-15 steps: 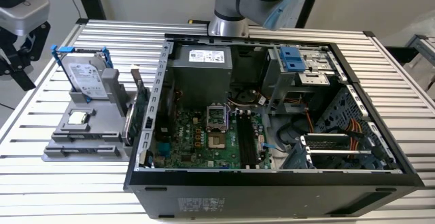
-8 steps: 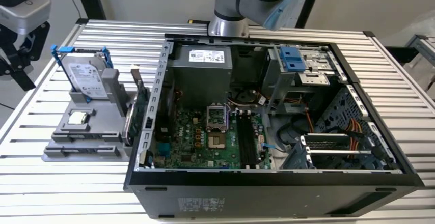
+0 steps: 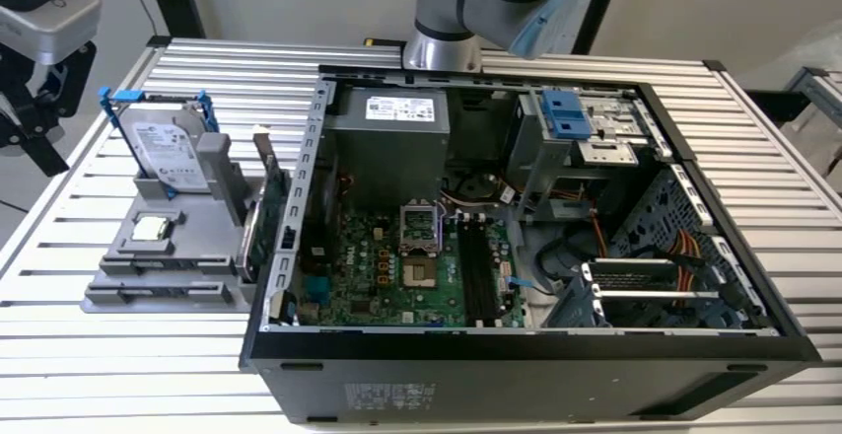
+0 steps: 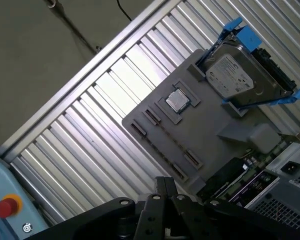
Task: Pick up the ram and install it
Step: 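Pick up the ram and move it above insertion slot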
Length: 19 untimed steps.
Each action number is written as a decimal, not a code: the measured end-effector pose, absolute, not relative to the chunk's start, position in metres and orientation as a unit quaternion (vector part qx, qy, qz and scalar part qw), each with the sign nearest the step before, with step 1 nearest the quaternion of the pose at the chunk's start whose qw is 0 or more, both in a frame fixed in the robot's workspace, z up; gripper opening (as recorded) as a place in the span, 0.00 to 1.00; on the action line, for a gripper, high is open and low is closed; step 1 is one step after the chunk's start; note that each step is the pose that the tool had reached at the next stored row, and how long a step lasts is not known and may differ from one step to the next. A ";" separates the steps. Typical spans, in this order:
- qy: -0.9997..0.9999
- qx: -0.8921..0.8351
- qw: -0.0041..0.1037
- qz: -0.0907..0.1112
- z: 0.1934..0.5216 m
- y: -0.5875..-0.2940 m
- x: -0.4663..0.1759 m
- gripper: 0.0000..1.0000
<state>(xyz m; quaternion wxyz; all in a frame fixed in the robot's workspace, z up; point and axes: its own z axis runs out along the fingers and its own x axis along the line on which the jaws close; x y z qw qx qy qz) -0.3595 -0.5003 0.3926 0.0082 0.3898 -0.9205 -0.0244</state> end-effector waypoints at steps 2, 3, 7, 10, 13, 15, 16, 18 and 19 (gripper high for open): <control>-0.920 0.390 0.008 -0.024 0.393 -0.500 -0.360 0.00; -0.920 0.390 0.008 -0.024 0.393 -0.500 -0.360 0.00; -0.920 0.390 0.008 -0.024 0.393 -0.500 -0.360 0.00; -0.919 0.393 0.008 -0.024 0.393 -0.500 -0.360 0.00; -0.916 0.399 0.008 -0.024 0.393 -0.500 -0.360 0.00; -0.914 0.405 0.009 -0.024 0.393 -0.500 -0.360 0.00; -0.913 0.408 0.009 -0.024 0.393 -0.500 -0.360 0.00; -0.910 0.414 0.009 -0.024 0.393 -0.500 -0.359 0.00; -0.909 0.417 0.009 -0.024 0.393 -0.500 -0.360 0.00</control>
